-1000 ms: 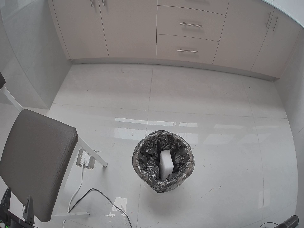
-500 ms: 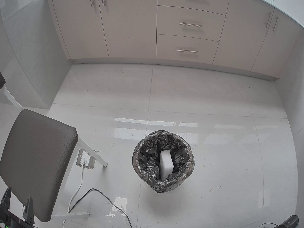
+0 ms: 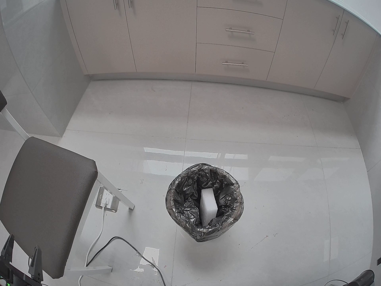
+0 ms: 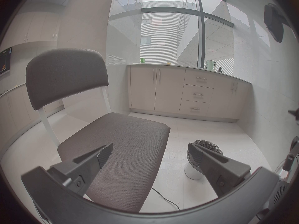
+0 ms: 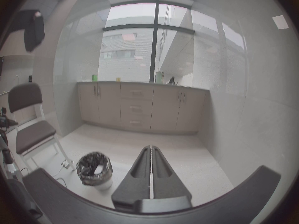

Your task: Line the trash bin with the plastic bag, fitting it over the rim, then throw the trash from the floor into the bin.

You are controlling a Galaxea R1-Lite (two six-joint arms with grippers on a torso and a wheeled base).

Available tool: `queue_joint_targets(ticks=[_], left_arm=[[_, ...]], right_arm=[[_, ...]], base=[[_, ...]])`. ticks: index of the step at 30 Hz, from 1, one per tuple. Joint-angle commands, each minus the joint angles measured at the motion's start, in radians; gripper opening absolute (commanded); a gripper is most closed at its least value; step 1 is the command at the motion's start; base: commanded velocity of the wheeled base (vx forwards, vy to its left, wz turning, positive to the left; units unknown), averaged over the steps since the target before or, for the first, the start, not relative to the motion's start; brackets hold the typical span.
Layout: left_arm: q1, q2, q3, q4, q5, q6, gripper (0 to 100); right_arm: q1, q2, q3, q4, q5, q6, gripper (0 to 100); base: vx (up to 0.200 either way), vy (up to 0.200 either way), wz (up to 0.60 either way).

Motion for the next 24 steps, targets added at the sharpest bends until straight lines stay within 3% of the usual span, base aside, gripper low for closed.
queue_joint_targets(ticks=[1, 6, 10, 24], left_arm=[[0.000, -0.016, 0.000, 0.000, 0.000, 0.001, 100], [0.000, -0.016, 0.000, 0.000, 0.002, 0.001, 100], [0.000, -0.016, 0.000, 0.000, 0.002, 0.001, 100], [0.000, -0.016, 0.000, 0.000, 0.002, -0.001, 100]], right_arm=[[0.001, -0.013, 0.222, -0.064, -0.006, 0.037, 0], [0.001, -0.013, 0.222, -0.067, 0.022, 0.118, 0], [0.001, -0.013, 0.225, -0.025, 0.099, 0.070, 0], [0.002, -0.013, 0.223, -0.018, 0.097, 0.084, 0]], base=[[0.000, 0.000, 0.00], [0.000, 0.000, 0.00], [0.000, 0.000, 0.00], [0.000, 0.000, 0.00]])
